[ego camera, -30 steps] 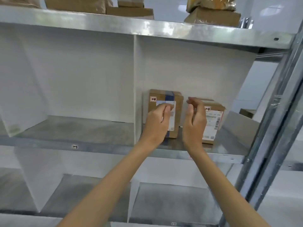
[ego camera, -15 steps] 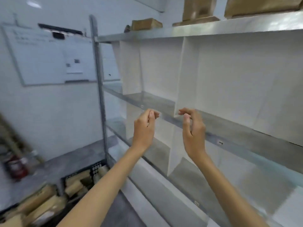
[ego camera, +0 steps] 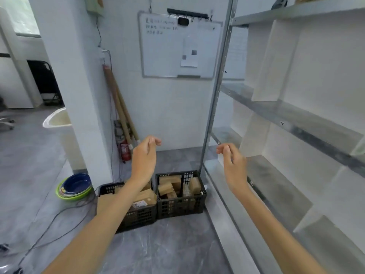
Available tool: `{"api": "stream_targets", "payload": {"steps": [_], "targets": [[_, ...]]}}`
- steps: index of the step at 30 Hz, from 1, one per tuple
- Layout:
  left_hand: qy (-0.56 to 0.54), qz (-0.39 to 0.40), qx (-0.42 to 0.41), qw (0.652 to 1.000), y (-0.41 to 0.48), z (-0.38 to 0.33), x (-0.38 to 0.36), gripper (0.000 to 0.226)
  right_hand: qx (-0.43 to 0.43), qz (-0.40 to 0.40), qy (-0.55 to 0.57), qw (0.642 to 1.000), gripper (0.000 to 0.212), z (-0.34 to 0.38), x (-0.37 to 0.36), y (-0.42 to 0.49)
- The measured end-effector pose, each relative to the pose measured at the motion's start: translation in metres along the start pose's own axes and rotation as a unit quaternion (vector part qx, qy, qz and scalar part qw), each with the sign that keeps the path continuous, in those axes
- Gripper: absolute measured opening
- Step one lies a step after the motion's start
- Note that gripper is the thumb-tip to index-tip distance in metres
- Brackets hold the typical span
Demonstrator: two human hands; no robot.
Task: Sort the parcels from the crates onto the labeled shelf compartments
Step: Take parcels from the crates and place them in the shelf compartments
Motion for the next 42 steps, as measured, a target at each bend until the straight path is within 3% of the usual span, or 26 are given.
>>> {"api": "stream_targets", "payload": {"steps": [11, 24, 33, 42], "targets": [[0.053, -0.042, 0.048, 0.997, 0.044, 0.065, -0.002, 0.03, -0.057, 0.091, 0.035, 0.994, 0.029, -0.084, -0.079, 0.06], [0.094, 0.007, 0.099, 0.991, 0.153, 0.145, -0.138, 0.03, -0.1, 0.18, 0.019, 0.978, 0.026, -0.214, -0.14, 0.172], [0.107, 0.007, 0.17, 0.979, 0.198, 0.235, -0.164, 0.03, -0.171, 0.294, -0.011, 0.94, 0.028, -0.292, -0.224, 0.182], [0.119, 0.043, 0.212, 0.969, 0.296, 0.338, -0.194, 0.03, -0.27, 0.321, -0.046, 0.907, 0.027, -0.372, -0.325, 0.236]]}}
Point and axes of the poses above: each hand's wrist, its own y-axis towards the middle knuckle, its own x-axis out of the back of the hand, z = x × y, the point moved 6 cm from there along y, towards the middle knuckle, and after that the axes turned 3 degrees about x, right-handed, at the moved point
